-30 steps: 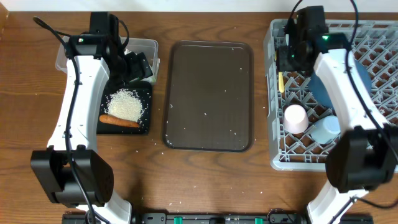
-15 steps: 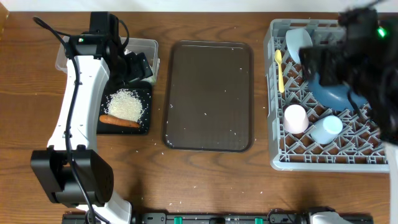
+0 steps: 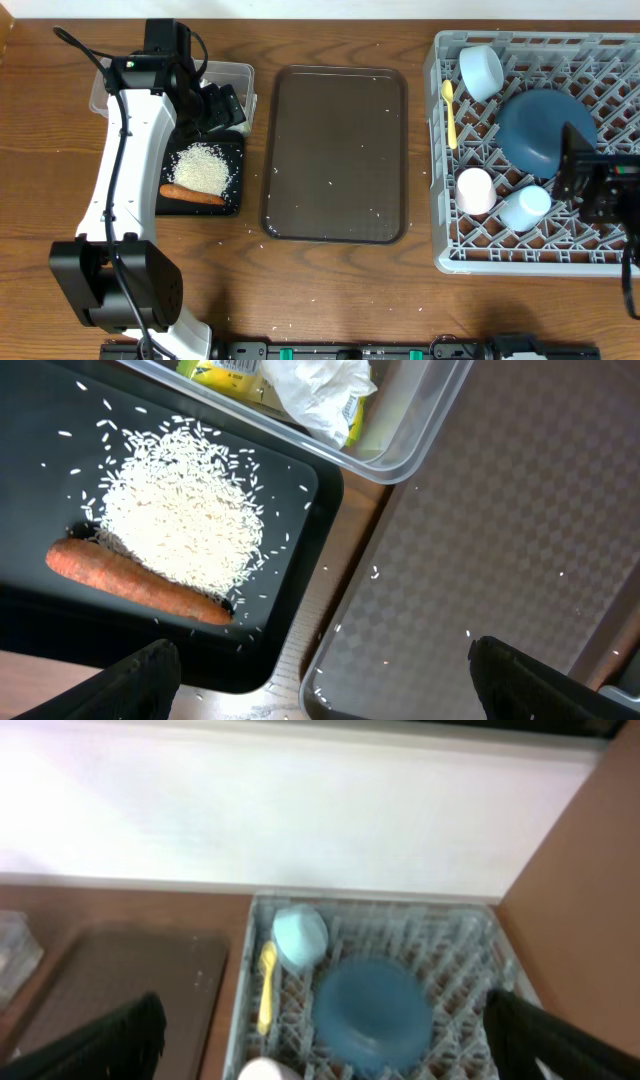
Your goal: Sort waste into correct bins and load items into the dishwasher rack
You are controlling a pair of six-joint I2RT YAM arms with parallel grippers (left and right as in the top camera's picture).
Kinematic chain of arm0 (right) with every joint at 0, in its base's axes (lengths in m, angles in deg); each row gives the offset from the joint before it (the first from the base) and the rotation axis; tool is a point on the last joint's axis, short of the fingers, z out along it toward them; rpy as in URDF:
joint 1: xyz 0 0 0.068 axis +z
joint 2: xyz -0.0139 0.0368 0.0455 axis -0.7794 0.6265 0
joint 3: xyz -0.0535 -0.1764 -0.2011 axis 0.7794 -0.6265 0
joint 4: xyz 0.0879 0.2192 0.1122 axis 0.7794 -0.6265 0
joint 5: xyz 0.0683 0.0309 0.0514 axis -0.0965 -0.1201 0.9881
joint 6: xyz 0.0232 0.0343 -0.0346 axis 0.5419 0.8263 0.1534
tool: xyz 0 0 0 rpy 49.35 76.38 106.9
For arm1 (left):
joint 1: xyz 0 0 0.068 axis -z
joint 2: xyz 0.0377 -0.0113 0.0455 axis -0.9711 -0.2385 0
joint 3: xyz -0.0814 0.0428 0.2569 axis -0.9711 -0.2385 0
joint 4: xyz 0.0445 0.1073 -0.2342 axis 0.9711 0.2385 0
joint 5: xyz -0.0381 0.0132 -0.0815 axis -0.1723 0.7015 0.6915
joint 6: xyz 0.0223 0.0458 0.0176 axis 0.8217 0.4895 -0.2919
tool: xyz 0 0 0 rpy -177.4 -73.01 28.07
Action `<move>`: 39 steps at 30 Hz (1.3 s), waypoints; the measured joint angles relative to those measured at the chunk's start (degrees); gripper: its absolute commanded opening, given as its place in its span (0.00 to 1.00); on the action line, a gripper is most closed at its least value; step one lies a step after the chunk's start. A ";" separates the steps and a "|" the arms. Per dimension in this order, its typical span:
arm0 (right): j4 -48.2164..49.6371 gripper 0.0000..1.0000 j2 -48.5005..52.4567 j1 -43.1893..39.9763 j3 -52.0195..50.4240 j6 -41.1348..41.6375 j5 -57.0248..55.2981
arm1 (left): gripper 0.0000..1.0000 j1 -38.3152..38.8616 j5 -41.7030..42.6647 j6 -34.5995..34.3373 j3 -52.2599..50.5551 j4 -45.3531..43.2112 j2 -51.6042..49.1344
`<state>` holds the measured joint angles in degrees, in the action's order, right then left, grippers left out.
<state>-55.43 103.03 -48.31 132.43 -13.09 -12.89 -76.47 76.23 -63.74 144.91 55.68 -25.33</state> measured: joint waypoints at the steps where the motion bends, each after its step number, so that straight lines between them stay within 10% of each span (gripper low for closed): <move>1: 2.60 0.99 -1.62 -0.79 -3.39 -0.13 0.00 | 0.95 0.00 -0.02 0.00 0.00 0.00 0.00; 19: 57.88 0.99 -38.10 -3.96 -80.89 5.53 11.91 | 0.95 0.00 0.02 -0.02 -0.11 0.04 0.00; 39: 55.60 0.99 -52.41 -3.39 -95.03 6.12 12.37 | 0.95 0.00 0.02 0.00 -0.11 0.04 0.00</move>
<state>0.17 50.62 -51.70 37.39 -6.97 -0.52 -76.47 76.26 -63.74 144.80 55.72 -25.33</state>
